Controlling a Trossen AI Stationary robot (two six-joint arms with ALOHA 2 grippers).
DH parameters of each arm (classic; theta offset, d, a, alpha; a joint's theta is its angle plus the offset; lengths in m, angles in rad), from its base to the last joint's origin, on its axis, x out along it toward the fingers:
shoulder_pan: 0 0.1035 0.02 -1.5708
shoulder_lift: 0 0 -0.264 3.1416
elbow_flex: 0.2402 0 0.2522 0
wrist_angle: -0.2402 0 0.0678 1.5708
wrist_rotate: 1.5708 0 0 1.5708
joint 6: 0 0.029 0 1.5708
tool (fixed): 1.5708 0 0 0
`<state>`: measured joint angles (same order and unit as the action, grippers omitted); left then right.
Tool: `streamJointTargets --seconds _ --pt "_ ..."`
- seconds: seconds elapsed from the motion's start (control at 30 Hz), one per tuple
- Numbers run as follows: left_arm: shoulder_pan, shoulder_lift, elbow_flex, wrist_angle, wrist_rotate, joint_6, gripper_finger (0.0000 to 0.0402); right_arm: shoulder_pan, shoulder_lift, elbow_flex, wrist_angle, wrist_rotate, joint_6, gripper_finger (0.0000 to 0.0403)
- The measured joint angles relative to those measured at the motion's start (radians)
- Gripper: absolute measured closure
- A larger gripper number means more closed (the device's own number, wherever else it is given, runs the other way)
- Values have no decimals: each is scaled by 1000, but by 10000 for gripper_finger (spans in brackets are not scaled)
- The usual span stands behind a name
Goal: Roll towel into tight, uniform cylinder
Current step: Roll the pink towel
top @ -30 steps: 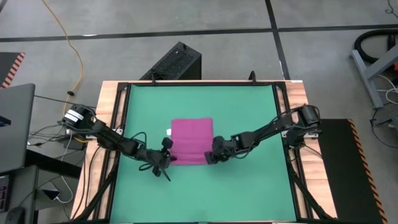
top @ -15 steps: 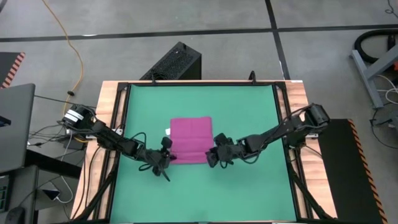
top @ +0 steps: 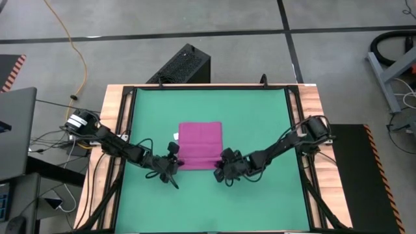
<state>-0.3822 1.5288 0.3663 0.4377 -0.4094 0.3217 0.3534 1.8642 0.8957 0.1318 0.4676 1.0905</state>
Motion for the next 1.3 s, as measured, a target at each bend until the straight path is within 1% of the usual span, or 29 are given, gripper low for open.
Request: streamJointTargets --seconds 0.1,0.2,0.27,0.37,0.4,0.47,0.6,0.67,0.8,0.97,1.1,1.23,1.3 --pt "-23 -30 20 -67 -45 -13 401 6 19 1 18 17 13 302" --pt "-74 -106 54 -151 -136 -32 402 20 20 1 2 45 34 301" --pt "-119 -178 67 -173 -214 -52 402 27 20 1 -9 61 39 301" --pt "-177 -272 68 -163 -287 -103 402 32 20 1 -13 68 42 301" --pt "-187 -290 64 -135 -288 -132 401 32 20 1 -14 68 42 301" --pt "-197 -298 24 -19 -287 -176 402 31 20 1 -14 71 43 301" --pt "-201 -208 -88 261 -287 -232 402 33 20 0 -7 99 45 301" --pt "-201 -138 -109 346 -288 -260 402 33 20 -1 -1 104 45 301" --pt "-200 7 -91 367 -312 -306 401 33 21 -2 19 105 45 301" --pt "-200 145 -47 384 -327 -309 401 32 22 -3 49 112 43 300" --pt "-200 195 -42 386 -383 -323 402 44 19 -3 127 155 -8 300" --pt "-198 202 -43 385 -388 -334 401 73 -27 -3 122 158 -26 300" --pt "-197 202 -43 380 -387 -334 402 97 -55 -3 107 214 -61 300"
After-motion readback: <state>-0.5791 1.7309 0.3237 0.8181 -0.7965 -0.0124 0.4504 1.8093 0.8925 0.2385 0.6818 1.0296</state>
